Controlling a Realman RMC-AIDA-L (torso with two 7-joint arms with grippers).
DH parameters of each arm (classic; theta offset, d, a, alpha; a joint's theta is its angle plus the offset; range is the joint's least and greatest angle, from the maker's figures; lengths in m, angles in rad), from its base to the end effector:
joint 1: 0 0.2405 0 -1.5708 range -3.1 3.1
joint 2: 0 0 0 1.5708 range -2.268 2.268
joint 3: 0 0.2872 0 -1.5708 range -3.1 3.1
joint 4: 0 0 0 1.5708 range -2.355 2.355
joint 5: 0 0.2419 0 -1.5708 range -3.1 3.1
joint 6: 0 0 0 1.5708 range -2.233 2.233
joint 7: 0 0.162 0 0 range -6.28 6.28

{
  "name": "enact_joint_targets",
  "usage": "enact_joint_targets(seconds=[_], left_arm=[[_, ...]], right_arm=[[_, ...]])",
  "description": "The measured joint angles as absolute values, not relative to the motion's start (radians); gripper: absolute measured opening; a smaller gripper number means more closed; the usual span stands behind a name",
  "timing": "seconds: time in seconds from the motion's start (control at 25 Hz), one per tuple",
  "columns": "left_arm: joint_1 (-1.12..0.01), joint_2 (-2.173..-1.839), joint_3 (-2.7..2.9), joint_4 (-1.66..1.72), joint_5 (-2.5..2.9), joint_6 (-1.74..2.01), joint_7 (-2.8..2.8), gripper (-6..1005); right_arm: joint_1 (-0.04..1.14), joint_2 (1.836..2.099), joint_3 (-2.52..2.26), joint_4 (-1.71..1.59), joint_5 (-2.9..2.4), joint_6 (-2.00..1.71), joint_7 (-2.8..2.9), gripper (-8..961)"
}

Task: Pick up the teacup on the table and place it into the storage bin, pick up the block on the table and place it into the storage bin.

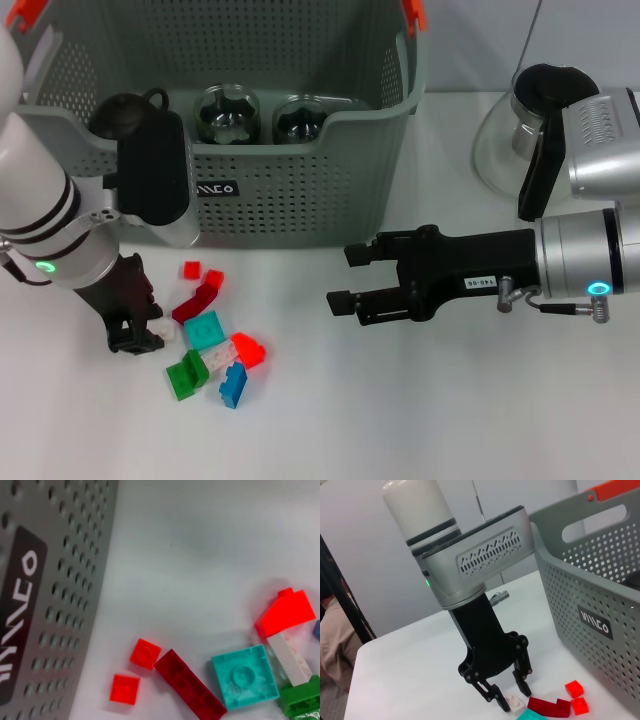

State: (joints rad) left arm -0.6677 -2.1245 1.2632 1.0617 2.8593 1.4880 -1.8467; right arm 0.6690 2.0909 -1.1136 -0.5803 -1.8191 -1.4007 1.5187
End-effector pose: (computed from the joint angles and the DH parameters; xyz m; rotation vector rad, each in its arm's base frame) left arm -0.2707 0.4096 -0.0457 -2.8162 -0.2199 0.9436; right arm 0.2228 0.3946 -0.1014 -2.9736 0.6019 0.6056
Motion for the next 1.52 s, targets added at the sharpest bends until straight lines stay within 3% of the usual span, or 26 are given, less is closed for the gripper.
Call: enact_joint_targets(seconds=[0.04,0.72,0.92,1.28,1.52], left_arm=[[-0.667,-2.125,1.263,1.062,2.859,1.488,-1.847,372],[-0.662,-2.126,1.269,1.062,2.859,1.487,-1.860,334],[-0.659,-2.128,1.273,1.073,2.859,1.497,-1.867,185],[-0.630,-2.170,1.104,1.326,2.754,1.758,-1.891,214],[-0.640,-2.165,0.895,1.513,2.390,1.863,-2.042,233]], right_arm=[[0.668,2.091,-1.114,-0.581,-1.819,-1.401,1.519,803],[0.668,2.092,-1.114,-0.582,-1.819,-1.401,1.518,803],[0.667,2.092,-1.112,-0.583,-1.819,-1.403,1.517,804],[0.665,2.088,-1.110,-0.583,-1.819,-1.405,1.517,803],[0.661,2.084,-1.111,-0.583,-1.819,-1.416,1.519,803]])
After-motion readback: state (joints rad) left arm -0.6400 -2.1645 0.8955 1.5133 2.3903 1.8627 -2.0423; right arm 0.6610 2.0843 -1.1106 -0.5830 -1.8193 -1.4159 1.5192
